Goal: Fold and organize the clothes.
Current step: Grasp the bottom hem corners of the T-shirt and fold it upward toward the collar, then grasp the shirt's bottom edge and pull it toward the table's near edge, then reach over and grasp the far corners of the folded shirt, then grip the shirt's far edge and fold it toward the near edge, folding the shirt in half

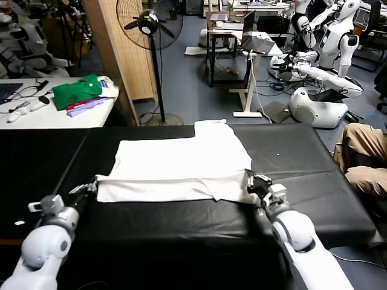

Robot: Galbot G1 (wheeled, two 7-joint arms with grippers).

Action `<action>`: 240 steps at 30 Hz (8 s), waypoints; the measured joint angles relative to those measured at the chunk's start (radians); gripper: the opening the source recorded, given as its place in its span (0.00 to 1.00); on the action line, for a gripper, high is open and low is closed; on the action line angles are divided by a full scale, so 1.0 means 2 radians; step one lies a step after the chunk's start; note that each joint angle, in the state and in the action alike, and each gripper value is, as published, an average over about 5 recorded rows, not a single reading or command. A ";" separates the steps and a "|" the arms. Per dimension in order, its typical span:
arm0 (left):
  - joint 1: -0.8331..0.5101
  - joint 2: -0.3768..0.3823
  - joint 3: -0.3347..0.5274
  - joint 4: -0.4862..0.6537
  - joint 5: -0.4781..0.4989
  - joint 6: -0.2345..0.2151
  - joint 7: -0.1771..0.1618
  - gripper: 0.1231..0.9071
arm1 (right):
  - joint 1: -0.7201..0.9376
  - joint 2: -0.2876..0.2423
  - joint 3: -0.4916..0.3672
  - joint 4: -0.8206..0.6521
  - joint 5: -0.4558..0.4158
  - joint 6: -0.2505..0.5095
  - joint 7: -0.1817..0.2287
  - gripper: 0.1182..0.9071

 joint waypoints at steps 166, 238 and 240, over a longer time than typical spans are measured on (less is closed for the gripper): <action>-0.241 0.093 0.166 0.156 -0.074 0.094 -0.041 0.86 | 0.278 0.020 -0.130 -0.234 0.178 -0.073 0.082 0.86; 0.032 0.116 0.023 -0.020 0.055 0.049 -0.013 0.01 | -0.003 -0.123 -0.048 0.129 0.223 -0.150 0.095 0.00; 0.042 0.115 0.020 -0.022 0.062 0.054 -0.014 0.01 | -0.011 -0.122 -0.046 0.132 0.220 -0.150 0.094 0.00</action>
